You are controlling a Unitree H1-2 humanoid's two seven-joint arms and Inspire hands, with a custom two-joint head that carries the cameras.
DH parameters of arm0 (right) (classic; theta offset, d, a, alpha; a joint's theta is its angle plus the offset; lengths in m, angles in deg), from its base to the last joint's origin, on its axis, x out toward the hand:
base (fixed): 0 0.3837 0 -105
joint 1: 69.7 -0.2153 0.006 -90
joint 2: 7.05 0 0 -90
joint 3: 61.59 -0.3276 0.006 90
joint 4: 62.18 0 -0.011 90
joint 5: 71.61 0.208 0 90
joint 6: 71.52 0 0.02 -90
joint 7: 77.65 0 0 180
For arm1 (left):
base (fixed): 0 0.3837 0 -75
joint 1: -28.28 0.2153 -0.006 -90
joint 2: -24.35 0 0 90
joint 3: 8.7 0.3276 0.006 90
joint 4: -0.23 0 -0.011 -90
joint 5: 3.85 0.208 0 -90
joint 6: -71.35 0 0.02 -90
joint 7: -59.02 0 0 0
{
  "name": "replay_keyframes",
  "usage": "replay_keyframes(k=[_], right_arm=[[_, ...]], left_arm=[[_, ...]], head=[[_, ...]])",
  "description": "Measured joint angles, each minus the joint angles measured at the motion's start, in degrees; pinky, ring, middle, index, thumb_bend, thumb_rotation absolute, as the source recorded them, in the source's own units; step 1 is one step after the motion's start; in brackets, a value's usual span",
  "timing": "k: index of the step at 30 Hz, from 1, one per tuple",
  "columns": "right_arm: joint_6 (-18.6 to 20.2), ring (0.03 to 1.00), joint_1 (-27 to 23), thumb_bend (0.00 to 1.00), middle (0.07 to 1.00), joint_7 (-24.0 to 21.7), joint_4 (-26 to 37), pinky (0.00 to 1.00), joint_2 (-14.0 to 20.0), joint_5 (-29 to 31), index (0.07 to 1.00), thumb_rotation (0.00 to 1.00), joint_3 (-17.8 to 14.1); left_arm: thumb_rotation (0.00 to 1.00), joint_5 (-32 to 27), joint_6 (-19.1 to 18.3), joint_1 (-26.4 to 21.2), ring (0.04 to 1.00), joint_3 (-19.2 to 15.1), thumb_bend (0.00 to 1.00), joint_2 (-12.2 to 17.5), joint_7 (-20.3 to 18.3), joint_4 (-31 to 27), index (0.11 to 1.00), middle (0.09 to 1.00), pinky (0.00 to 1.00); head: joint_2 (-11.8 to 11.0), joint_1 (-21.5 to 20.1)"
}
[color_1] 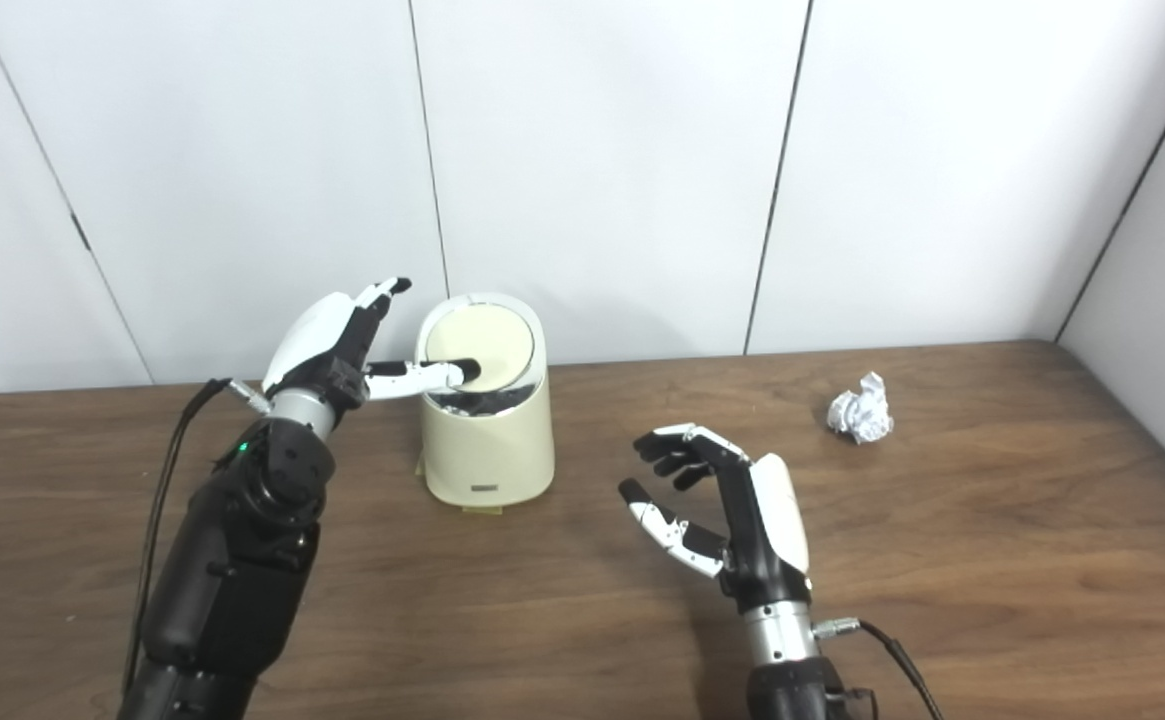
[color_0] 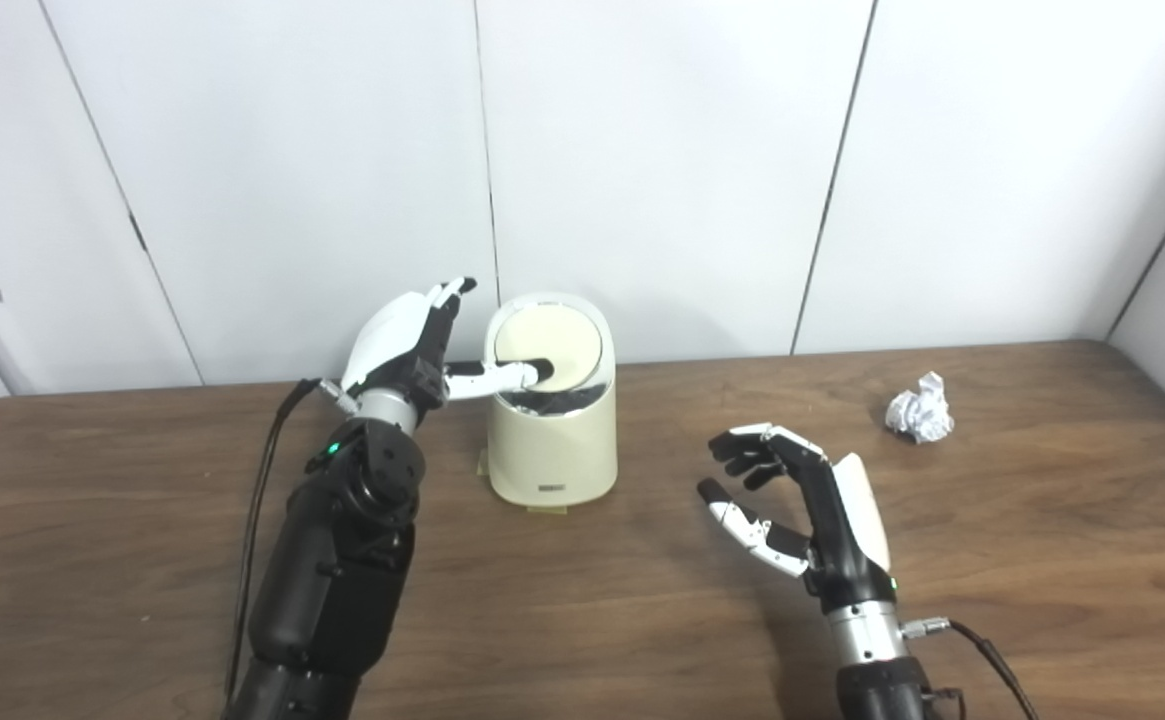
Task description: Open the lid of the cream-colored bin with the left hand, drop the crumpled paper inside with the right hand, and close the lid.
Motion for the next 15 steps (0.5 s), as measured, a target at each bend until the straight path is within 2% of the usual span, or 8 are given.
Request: replay_keyframes(k=[3, 8, 11, 15], right_arm=[[0.39, 0.564, 0.0, 0.24, 0.599, 0.0, 0.01, 0.47, -0.05, 0.0, 0.595, 0.31, 0.06], [0.39, 0.565, -0.01, 0.25, 0.599, 0.0, 0.0, 0.47, -0.07, 0.0, 0.591, 0.29, 0.1], [0.42, 0.575, 0.01, 0.25, 0.607, 0.0, 0.01, 0.48, -0.06, 0.0, 0.594, 0.31, 0.18], [0.55, 0.574, 0.02, 0.25, 0.606, 0.0, 0.03, 0.48, -0.06, -0.01, 0.595, 0.26, 0.3]], left_arm=[[0.6, -0.8, 0.0, -0.32, 1.0, 0.31, 0.9, 0.72, 1.22, 1.98, 1.0, 1.0, 1.0], [0.58, -1.6, 0.01, -0.84, 1.0, 0.81, 0.9, 1.66, 3.42, 4.29, 1.0, 1.0, 1.0], [0.57, -1.72, 0.01, -1.53, 1.0, 1.22, 0.9, 2.12, 3.96, 5.36, 1.0, 1.0, 1.0], [0.54, -2.49, 0.01, -1.62, 1.0, 1.36, 0.89, 2.27, 4.33, 5.57, 1.0, 1.0, 1.0]], head=[[0.0, 0.0], [-0.09, -0.18], [-0.09, -0.18], [0.0, -0.35]])
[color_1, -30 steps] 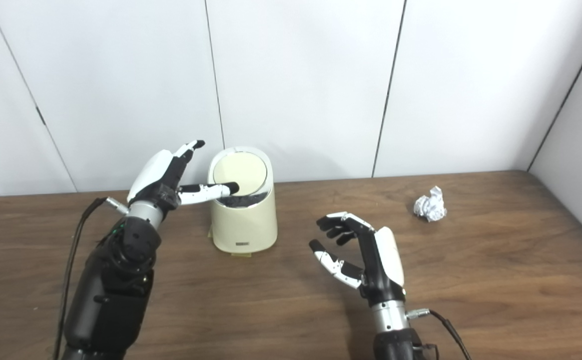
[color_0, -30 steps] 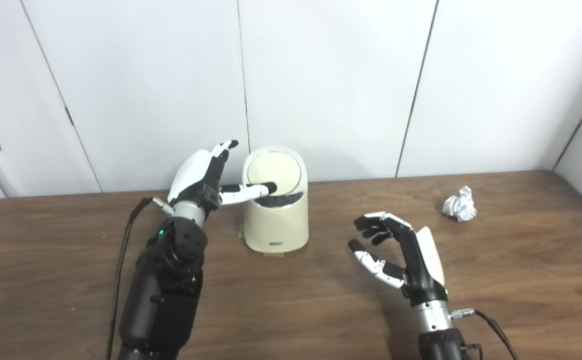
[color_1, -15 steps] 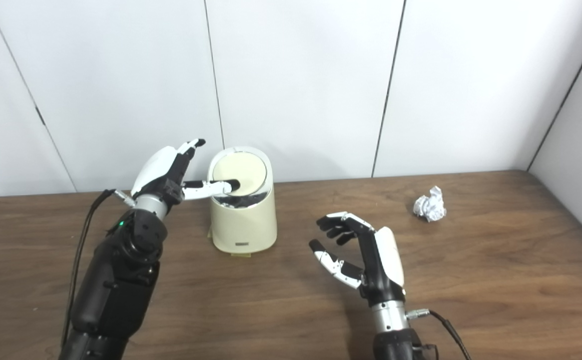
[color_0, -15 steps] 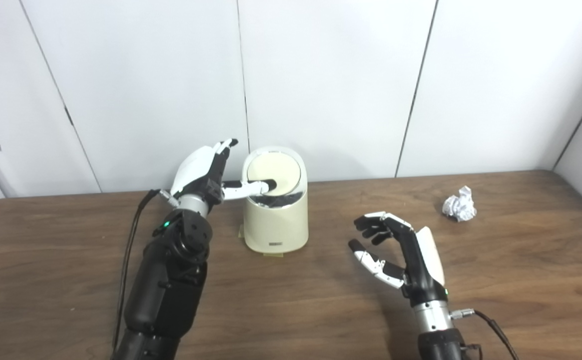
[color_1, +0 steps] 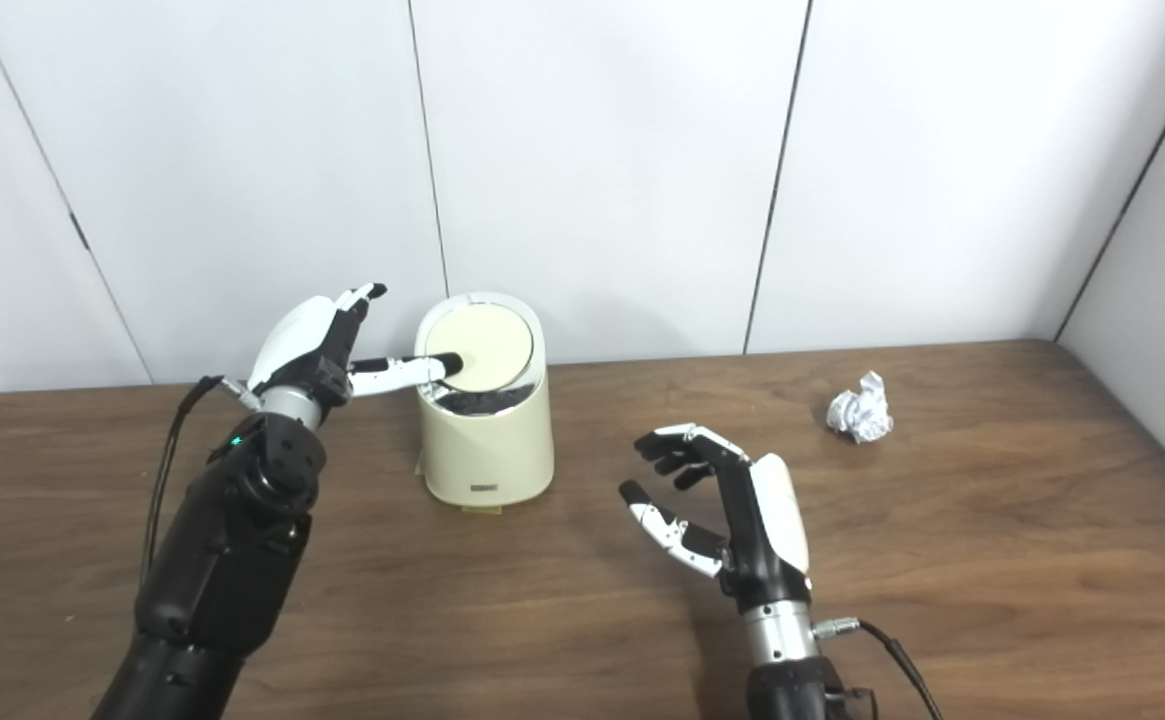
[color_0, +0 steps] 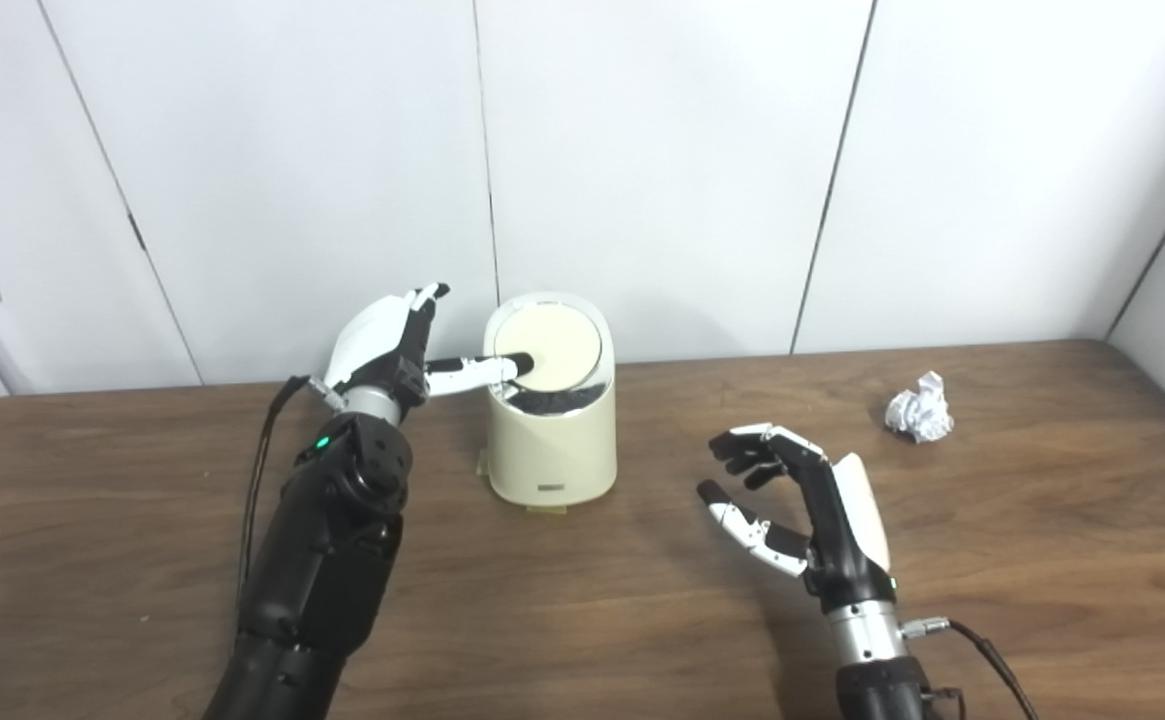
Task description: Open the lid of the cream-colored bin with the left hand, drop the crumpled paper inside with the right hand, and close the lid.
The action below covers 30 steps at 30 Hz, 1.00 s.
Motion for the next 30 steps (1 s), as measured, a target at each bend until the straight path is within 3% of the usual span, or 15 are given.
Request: replay_keyframes(k=[30], right_arm=[[0.2, 0.57, -0.09, 0.24, 0.603, 0.2, 0.0, 0.47, -0.01, -0.21, 0.595, 0.26, 0.29]], left_arm=[[0.54, -0.47, 0.0, -0.45, 1.0, 1.15, 0.92, 0.15, 1.42, 1.74, 1.0, 1.0, 1.0]], head=[[0.09, -0.09]])
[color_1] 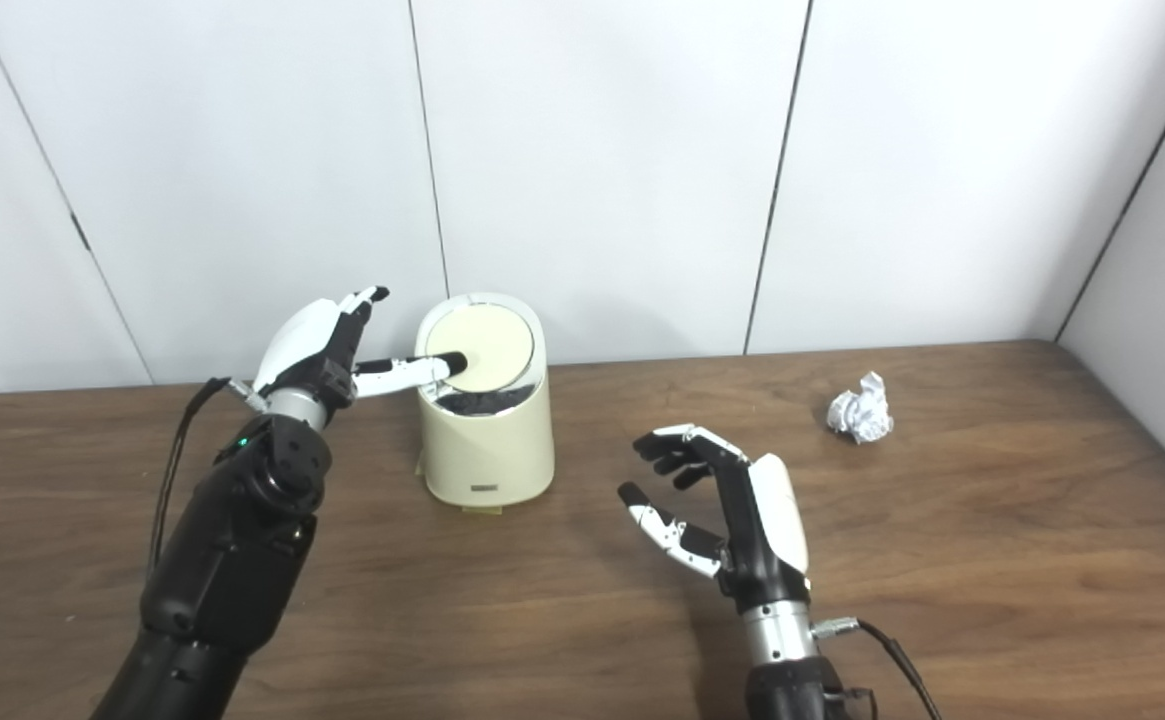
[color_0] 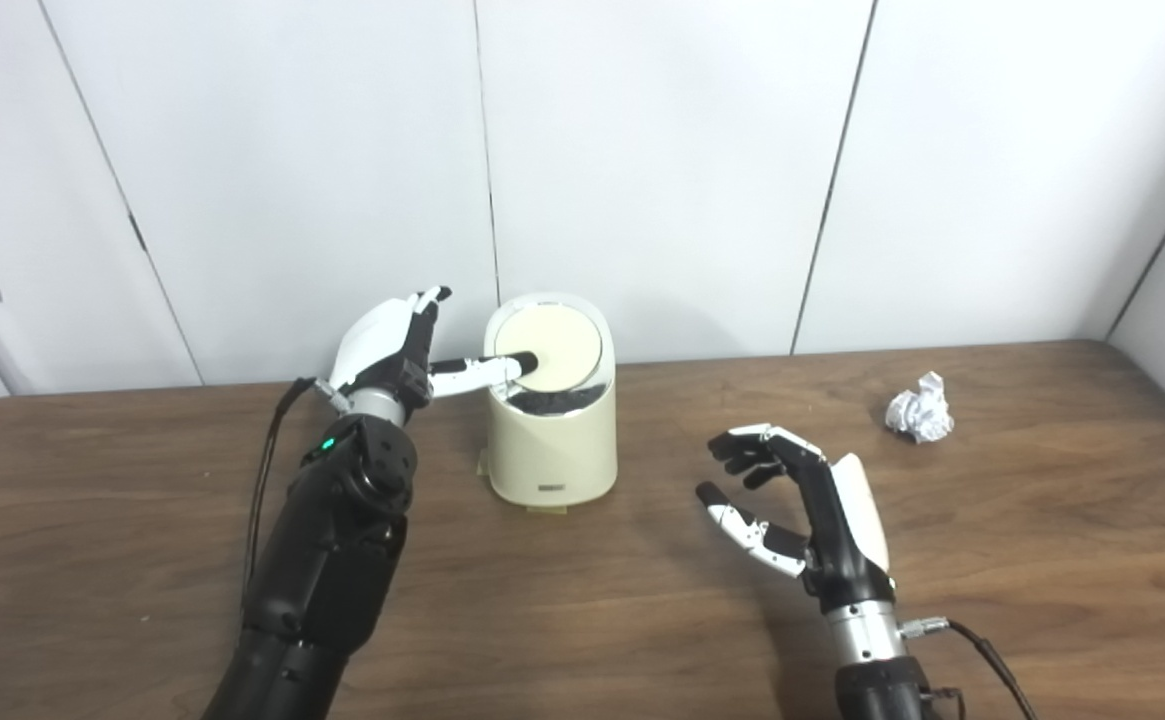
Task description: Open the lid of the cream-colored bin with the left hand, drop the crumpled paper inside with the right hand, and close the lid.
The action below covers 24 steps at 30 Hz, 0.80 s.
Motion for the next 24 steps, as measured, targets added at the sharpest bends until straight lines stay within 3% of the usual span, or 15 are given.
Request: replay_keyframes(k=[6, 12, 24], right_arm=[[0.0, 0.574, -0.02, 0.25, 0.606, 0.01, 0.0, 0.48, 0.0, -0.1, 0.594, 0.29, 0.12], [0.3, 0.579, -0.02, 0.25, 0.606, -0.01, 0.01, 0.48, -0.01, -0.19, 0.595, 0.27, 0.15], [0.58, 0.584, -0.09, 0.25, 0.613, -0.01, 0.01, 0.49, -0.05, -0.2, 0.597, 0.31, 0.26]], left_arm=[[0.51, -0.06, 0.0, 0.0, 1.0, 0.83, 0.96, 0.15, 0.54, -0.03, 1.0, 1.0, 1.0], [0.51, -0.03, 0.0, 0.02, 1.0, 1.32, 0.99, 0.18, 0.59, -1.87, 1.0, 1.0, 1.0], [0.51, 2.2, 0.0, 0.02, 1.0, 3.39, 0.97, 0.07, 0.33, -6.48, 1.0, 1.0, 1.0]], head=[[0.0, -0.09], [0.09, -0.09], [0.09, -0.35]])
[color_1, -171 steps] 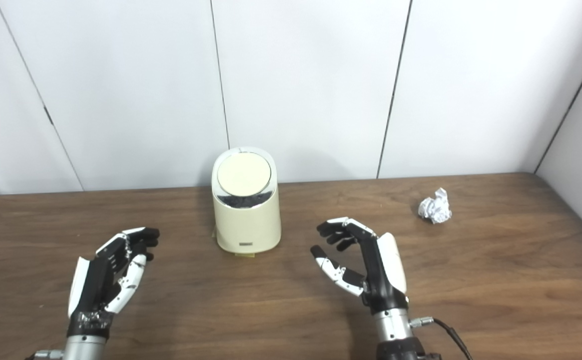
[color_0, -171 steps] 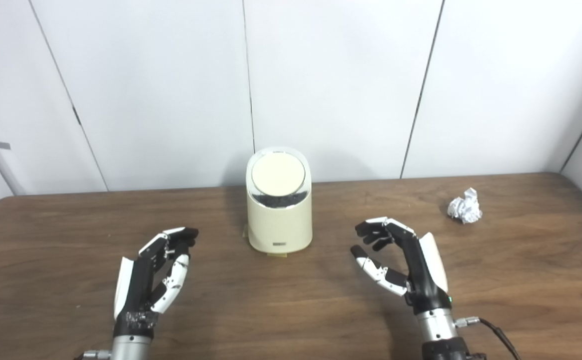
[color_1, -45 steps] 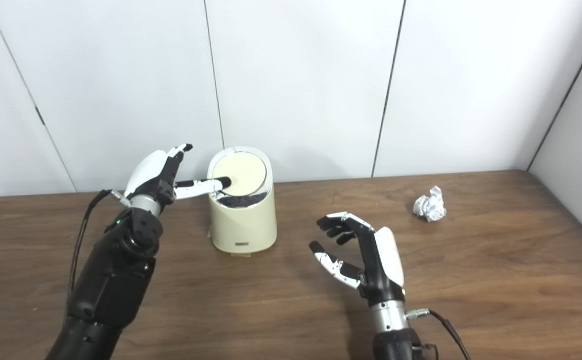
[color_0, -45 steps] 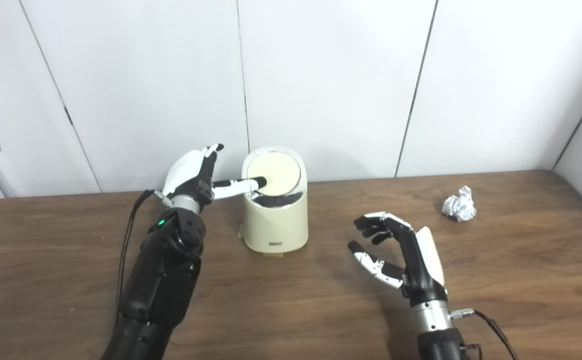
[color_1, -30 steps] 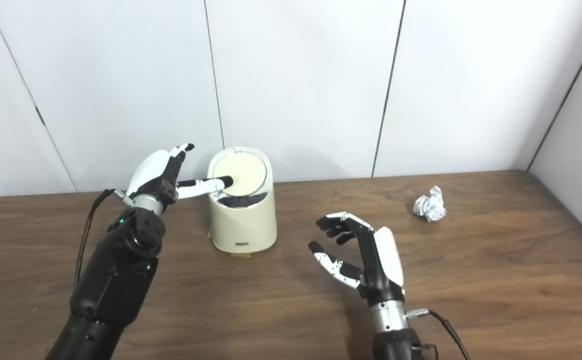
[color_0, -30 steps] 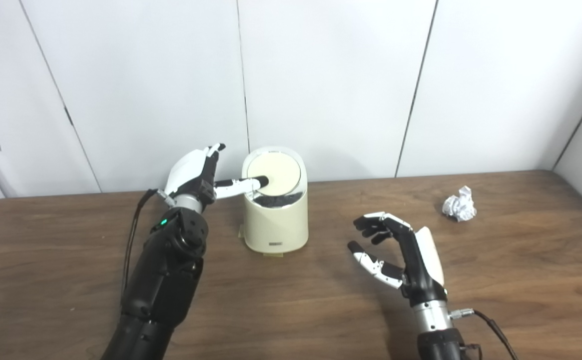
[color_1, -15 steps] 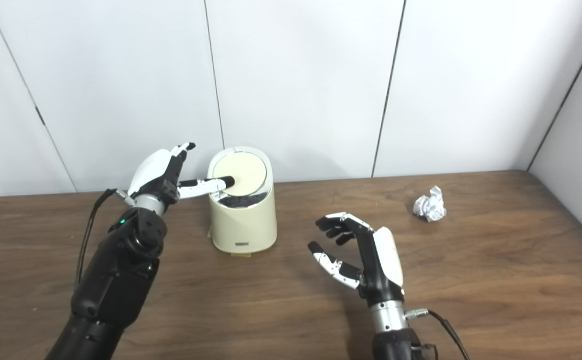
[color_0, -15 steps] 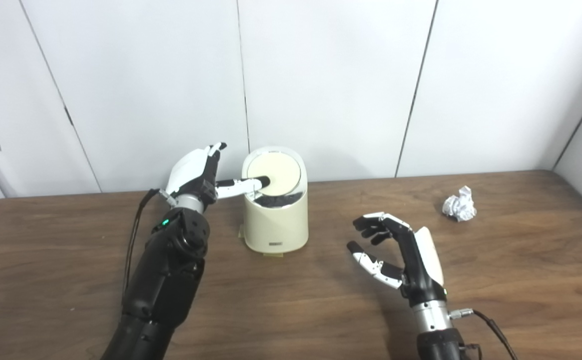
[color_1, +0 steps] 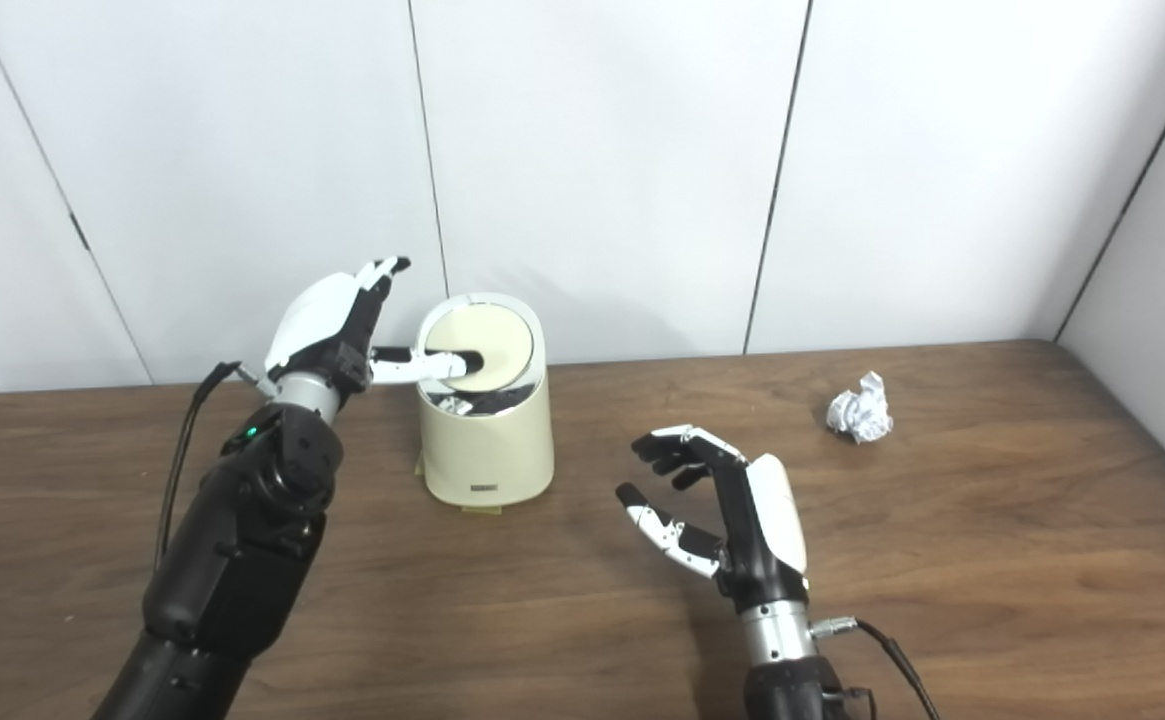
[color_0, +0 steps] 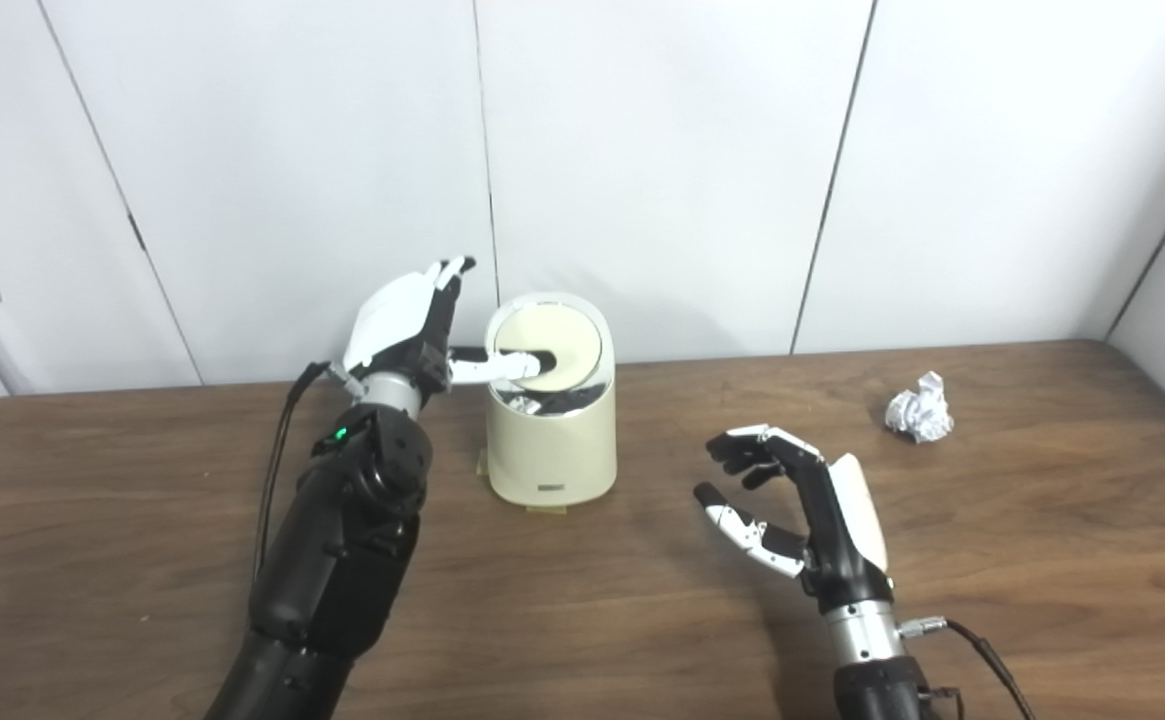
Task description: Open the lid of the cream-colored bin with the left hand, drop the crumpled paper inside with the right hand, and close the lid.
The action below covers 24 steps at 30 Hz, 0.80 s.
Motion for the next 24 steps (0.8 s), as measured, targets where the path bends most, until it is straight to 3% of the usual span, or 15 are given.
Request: replay_keyframes(k=[14, 19, 21, 24], right_arm=[[1.25, 0.588, 0.0, 0.25, 0.615, -0.05, 0.02, 0.49, 0.03, 0.0, 0.599, 0.27, 0.18], [1.25, 0.589, 0.0, 0.25, 0.618, -0.07, 0.02, 0.49, 0.04, 0.03, 0.601, 0.3, 0.24], [1.25, 0.589, -0.01, 0.25, 0.617, -0.07, 0.02, 0.49, 0.06, 0.01, 0.599, 0.3, 0.3], [1.3, 0.591, 0.0, 0.25, 0.616, -0.13, 0.05, 0.49, 0.07, 0.02, 0.601, 0.31, 0.32]], left_arm=[[0.39, 5.14, 0.61, 0.02, 1.0, 5.86, 0.98, 2.56, 5.23, 0.23, 1.0, 1.0, 1.0], [0.37, 7.13, 0.92, -0.1, 1.0, 7.38, 0.99, 3.22, 7.19, 1.33, 1.0, 1.0, 1.0], [0.37, 7.25, 0.95, -0.31, 1.0, 7.41, 0.96, 3.33, 7.76, 2.4, 1.0, 1.0, 1.0], [0.39, 7.28, 1.03, -0.38, 1.0, 7.59, 0.84, 3.54, 8.79, 3.25, 1.0, 1.0, 1.0]], head=[[0.09, 0.0], [0.18, -0.26], [0.18, -0.26], [0.26, -0.35]])
